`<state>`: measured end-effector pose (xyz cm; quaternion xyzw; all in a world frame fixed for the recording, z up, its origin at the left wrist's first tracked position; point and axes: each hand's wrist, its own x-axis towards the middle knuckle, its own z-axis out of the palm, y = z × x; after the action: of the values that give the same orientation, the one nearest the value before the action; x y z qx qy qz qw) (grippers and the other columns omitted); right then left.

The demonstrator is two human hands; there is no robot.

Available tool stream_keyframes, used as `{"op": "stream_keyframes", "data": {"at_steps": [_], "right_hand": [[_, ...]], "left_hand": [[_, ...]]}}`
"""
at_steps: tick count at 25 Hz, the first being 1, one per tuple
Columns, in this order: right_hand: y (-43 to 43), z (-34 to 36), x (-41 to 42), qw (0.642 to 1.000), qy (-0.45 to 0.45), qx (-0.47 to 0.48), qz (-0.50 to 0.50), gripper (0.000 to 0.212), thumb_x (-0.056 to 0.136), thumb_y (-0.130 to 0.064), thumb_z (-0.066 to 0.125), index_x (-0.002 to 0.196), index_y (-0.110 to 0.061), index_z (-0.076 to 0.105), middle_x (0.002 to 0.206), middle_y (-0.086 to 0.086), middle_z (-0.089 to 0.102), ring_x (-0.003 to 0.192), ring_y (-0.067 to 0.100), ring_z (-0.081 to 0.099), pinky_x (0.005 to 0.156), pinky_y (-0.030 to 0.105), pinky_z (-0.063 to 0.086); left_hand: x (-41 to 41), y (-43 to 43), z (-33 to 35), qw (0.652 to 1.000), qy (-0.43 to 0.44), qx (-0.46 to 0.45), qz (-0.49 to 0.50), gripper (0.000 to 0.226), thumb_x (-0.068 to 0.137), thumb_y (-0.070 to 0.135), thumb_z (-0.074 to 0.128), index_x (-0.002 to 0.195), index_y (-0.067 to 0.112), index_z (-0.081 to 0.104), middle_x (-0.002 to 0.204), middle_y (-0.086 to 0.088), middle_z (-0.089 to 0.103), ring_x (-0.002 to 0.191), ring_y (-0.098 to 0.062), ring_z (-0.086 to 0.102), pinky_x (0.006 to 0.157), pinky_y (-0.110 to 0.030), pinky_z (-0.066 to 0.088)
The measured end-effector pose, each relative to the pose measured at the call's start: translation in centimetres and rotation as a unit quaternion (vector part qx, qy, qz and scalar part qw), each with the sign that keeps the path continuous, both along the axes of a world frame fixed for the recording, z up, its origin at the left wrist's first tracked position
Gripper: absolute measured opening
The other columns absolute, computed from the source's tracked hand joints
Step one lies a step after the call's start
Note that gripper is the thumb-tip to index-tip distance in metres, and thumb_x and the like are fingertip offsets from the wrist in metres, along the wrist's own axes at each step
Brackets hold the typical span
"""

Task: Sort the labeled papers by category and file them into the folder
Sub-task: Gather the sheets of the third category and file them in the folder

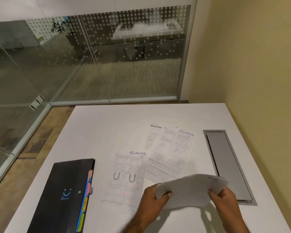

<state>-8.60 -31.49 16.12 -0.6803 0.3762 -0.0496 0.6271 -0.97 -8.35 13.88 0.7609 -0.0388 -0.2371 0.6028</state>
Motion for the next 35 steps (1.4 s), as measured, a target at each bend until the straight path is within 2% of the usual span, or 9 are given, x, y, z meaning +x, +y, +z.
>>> {"op": "stream_keyframes", "data": {"at_steps": [6,10,14,17,24,27,29,31,35], "right_hand": [[1.0,-0.9,-0.6,0.999,0.049,0.0,-0.009,0.023,0.092,0.013,0.056,0.108,-0.002,0.059,0.091,0.013,0.067,0.081,0.027,0.059,0.069,0.034,0.044],[0.7,-1.4,-0.7,0.997,0.068,-0.028,-0.019,0.026,0.09,0.014,0.059,0.112,0.0,0.06,0.099,0.022,0.065,0.084,0.031,0.058,0.082,0.035,0.039],[1.2,-2.8,-0.9,0.991,0.126,-0.052,-0.018,0.032,0.088,0.009,0.065,0.12,0.009,0.062,0.112,0.024,0.064,0.103,0.035,0.058,0.092,0.037,0.039],[1.8,-2.7,-0.5,0.988,0.136,-0.074,-0.021,0.035,0.089,0.003,0.07,0.122,0.01,0.063,0.127,0.03,0.061,0.119,0.04,0.058,0.104,0.043,0.038],[2.2,-1.9,-0.3,0.991,0.103,-0.054,0.072,0.018,0.089,0.014,0.062,0.096,-0.001,0.066,0.088,0.02,0.072,0.073,0.022,0.062,0.066,0.03,0.046],[2.4,-1.3,0.0,0.989,0.082,-0.057,0.111,0.026,0.09,0.02,0.056,0.08,-0.002,0.064,0.058,-0.004,0.069,0.05,0.0,0.058,0.055,0.012,0.045],[3.2,-0.9,0.8,0.987,0.071,-0.054,0.134,0.02,0.092,0.018,0.056,0.085,0.002,0.066,0.059,-0.005,0.072,0.048,-0.002,0.059,0.051,0.011,0.044],[4.9,-1.0,1.6,0.985,0.065,-0.043,0.153,0.02,0.093,0.012,0.058,0.09,-0.004,0.069,0.067,-0.004,0.076,0.053,0.001,0.064,0.056,0.022,0.045],[10.3,-0.4,3.9,0.977,0.059,-0.053,0.196,0.021,0.092,0.0,0.063,0.086,-0.018,0.074,0.073,0.004,0.076,0.071,0.032,0.07,0.068,0.036,0.049]], "left_hand": [[-1.1,-1.2,-1.5,1.0,0.001,0.024,-0.008,0.031,0.083,0.023,0.074,0.086,0.054,0.075,0.095,0.02,0.078,0.094,-0.006,0.073,0.086,-0.028,0.057],[-1.5,-1.5,-2.4,0.999,0.035,0.01,-0.006,0.014,0.081,0.03,0.075,0.092,0.038,0.075,0.1,0.014,0.079,0.097,-0.007,0.074,0.089,-0.029,0.058],[-1.4,-1.4,-2.1,0.999,0.017,0.032,0.002,0.015,0.082,0.034,0.073,0.095,0.031,0.079,0.101,0.006,0.079,0.098,-0.014,0.073,0.089,-0.034,0.057],[-0.6,-0.8,-2.0,1.0,0.007,0.012,-0.007,0.017,0.083,0.027,0.074,0.093,0.041,0.075,0.092,0.019,0.077,0.091,-0.006,0.072,0.088,-0.029,0.056],[0.0,0.4,-3.7,0.998,-0.005,0.05,0.044,0.003,0.084,0.035,0.073,0.082,0.037,0.074,0.09,0.009,0.08,0.09,-0.011,0.074,0.081,-0.036,0.059],[0.9,1.7,-2.9,0.995,0.024,0.029,0.087,0.014,0.09,0.031,0.071,0.092,0.019,0.078,0.088,0.005,0.08,0.085,-0.013,0.076,0.076,-0.034,0.061],[1.5,3.0,-1.5,0.994,0.056,0.009,0.095,0.019,0.092,0.028,0.068,0.103,0.016,0.077,0.093,0.004,0.08,0.087,-0.012,0.076,0.077,-0.031,0.062],[1.9,5.1,-0.2,0.993,0.066,-0.004,0.103,0.021,0.093,0.028,0.067,0.109,0.018,0.075,0.098,0.003,0.08,0.09,-0.013,0.076,0.08,-0.033,0.063],[2.5,10.8,0.9,0.986,0.068,-0.026,0.147,0.013,0.094,0.024,0.067,0.105,0.026,0.074,0.098,0.003,0.079,0.091,-0.015,0.076,0.082,-0.036,0.063]]}}
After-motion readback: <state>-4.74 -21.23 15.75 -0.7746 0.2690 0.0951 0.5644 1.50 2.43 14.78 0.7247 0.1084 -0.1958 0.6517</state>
